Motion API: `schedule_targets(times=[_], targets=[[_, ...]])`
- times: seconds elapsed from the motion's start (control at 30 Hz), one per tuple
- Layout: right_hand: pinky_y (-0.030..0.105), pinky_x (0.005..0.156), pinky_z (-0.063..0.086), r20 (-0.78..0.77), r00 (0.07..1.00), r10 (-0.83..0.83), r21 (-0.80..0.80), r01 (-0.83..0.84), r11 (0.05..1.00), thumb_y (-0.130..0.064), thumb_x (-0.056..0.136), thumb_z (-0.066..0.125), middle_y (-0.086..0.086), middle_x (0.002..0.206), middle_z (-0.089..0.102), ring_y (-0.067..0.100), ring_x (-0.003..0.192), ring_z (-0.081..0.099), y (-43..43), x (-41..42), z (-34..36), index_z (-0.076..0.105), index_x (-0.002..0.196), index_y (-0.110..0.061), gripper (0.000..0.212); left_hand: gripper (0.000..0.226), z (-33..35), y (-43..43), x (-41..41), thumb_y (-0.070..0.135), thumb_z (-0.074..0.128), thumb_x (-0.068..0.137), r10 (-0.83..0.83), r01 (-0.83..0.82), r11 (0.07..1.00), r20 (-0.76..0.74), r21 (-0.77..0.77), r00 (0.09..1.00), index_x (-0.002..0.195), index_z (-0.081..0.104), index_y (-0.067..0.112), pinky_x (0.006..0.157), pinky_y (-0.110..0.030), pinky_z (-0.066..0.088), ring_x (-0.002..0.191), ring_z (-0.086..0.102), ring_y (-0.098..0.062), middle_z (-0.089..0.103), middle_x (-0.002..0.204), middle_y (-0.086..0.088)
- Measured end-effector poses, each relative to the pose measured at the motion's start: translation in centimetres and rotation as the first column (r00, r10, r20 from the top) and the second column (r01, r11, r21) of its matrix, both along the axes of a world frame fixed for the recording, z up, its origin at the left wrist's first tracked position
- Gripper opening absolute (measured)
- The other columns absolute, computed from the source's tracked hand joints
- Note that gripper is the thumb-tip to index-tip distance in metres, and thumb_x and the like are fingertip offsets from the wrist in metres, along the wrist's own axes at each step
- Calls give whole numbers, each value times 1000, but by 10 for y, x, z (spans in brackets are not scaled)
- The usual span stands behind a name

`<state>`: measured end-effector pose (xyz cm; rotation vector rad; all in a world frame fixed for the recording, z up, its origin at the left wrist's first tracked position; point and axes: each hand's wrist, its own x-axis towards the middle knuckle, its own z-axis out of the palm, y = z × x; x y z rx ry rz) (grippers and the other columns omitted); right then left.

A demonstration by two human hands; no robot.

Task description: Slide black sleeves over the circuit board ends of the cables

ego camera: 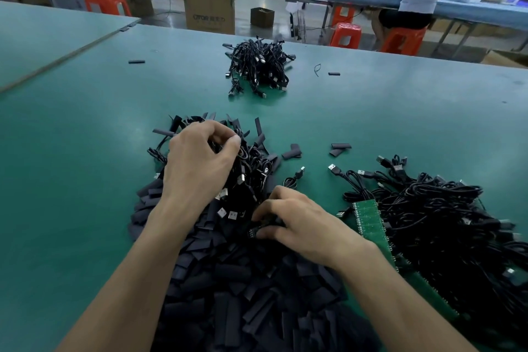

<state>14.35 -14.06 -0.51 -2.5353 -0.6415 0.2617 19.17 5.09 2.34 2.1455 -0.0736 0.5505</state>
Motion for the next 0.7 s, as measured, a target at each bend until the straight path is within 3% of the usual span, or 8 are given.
schedule_targets(times=[0.07, 0.17, 0.23, 0.37, 0.47, 0.57, 0.63, 0.7], targets=[[17, 85, 35, 33, 999, -30, 58, 28, 998, -34, 94, 67, -18, 96, 45, -1, 93, 44, -1, 2, 1, 71, 110, -29, 17, 11, 2, -2, -1, 31, 71, 89, -38, 39, 998, 22, -55, 999, 78, 69, 33, 55, -12, 44, 56, 55, 1, 65, 71, 17], [17, 79, 41, 168, 971, -172, 301, 116, 947, -25, 90, 73, -13, 92, 56, 2, 86, 54, -5, 5, 14, 76, 97, -25, 8, 10, 7, -6, -6, 27, 73, 88, -147, 151, 979, 38, -137, 988, 80, 70, 32, 56, -8, 44, 57, 57, 4, 69, 76, 18], [13, 73, 44, 242, 916, -320, 515, 159, 842, -21, 87, 75, -9, 89, 65, 2, 79, 58, -7, 6, 31, 74, 90, -30, 10, 3, 11, -9, -10, 31, 75, 86, -278, 279, 940, 34, -196, 960, 87, 72, 32, 62, -12, 48, 67, 63, 2, 72, 81, 14], [25, 64, 55, 210, 854, -476, 845, 87, 528, -15, 89, 72, -12, 73, 68, 6, 63, 62, -6, 6, 68, 69, 88, -29, 14, 29, 17, -19, -21, 42, 75, 83, -560, 542, 799, 4, -259, 828, 109, 70, 30, 83, -27, 58, 99, 70, -8, 74, 102, 10], [25, 64, 57, 177, 898, -403, 903, 15, 430, -8, 92, 68, -6, 69, 66, 10, 61, 65, -1, 2, 85, 67, 89, -16, 8, 22, 20, -30, -26, 33, 74, 88, -628, 608, 722, 59, -331, 776, 109, 70, 26, 90, -33, 57, 102, 70, -11, 75, 104, 6], [29, 68, 59, 98, 947, -307, 927, 26, 375, -9, 93, 64, 1, 75, 70, 16, 68, 71, 3, 0, 88, 65, 91, -12, 4, 9, 22, -34, -28, 24, 68, 92, -616, 624, 705, 145, -337, 774, 99, 69, 18, 77, -23, 53, 83, 68, -4, 73, 87, 10], [27, 69, 58, 34, 949, -315, 917, 96, 387, -10, 94, 64, 3, 78, 73, 17, 73, 72, 2, 2, 85, 65, 92, -15, 6, 10, 22, -34, -28, 20, 65, 94, -570, 585, 742, 149, -328, 808, 93, 69, 11, 63, -26, 50, 69, 63, -6, 71, 78, 5], [20, 67, 54, -24, 913, -407, 844, 237, 481, -12, 93, 68, 2, 83, 75, 12, 76, 72, -3, 5, 79, 65, 96, -22, 10, 14, 21, -33, -25, 17, 61, 98, -496, 507, 794, 123, -335, 859, 93, 69, 7, 64, -37, 56, 70, 67, -24, 72, 79, -6]])
